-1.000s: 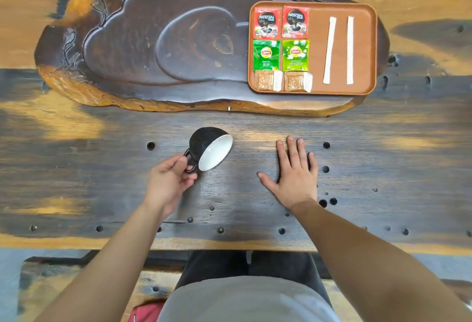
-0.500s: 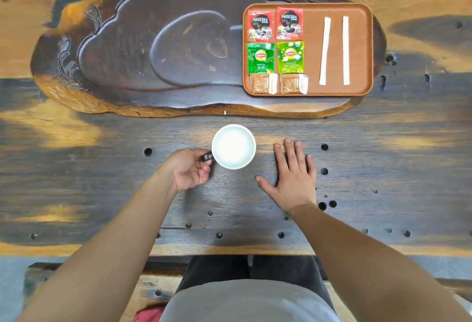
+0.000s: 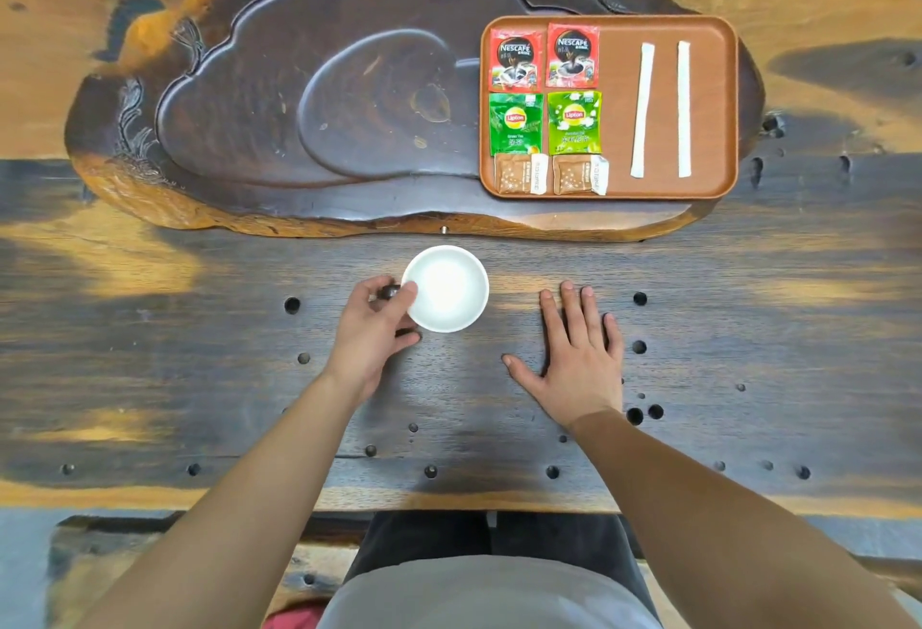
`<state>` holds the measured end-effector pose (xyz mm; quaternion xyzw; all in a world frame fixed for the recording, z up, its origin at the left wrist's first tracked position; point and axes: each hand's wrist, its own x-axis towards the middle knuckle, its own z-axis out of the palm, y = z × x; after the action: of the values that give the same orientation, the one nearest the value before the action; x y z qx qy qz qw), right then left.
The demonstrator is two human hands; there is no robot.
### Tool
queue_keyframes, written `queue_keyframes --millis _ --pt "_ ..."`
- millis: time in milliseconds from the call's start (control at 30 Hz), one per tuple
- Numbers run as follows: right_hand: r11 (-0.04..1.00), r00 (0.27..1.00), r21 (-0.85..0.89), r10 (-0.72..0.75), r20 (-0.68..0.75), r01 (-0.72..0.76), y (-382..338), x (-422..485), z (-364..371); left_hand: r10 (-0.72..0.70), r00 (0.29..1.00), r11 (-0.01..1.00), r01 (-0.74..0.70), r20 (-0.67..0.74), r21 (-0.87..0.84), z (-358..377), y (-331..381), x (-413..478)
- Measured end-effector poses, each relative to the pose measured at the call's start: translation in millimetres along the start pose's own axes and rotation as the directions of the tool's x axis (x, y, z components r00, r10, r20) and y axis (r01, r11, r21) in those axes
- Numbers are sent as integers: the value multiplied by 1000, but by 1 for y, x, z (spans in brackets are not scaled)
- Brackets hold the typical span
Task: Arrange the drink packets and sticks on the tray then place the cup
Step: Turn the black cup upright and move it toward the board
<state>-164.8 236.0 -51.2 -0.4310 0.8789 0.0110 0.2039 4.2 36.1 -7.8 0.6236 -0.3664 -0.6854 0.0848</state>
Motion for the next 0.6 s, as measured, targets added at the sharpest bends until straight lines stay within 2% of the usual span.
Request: queue_keyframes --millis 67,233,600 --pt "1000 1000 -3 3 4 -3 0 0 0 67 998 995 -65 18 -77 1 -10 -3" --pt "1000 1000 -3 6 6 -6 -1 1 0 100 991 974 -79 90 -211 1 -18 -1" --pt "1000 1000 -2 5 21 -5 0 2 0 120 988 983 -105 92 -149 0 -1 -4"
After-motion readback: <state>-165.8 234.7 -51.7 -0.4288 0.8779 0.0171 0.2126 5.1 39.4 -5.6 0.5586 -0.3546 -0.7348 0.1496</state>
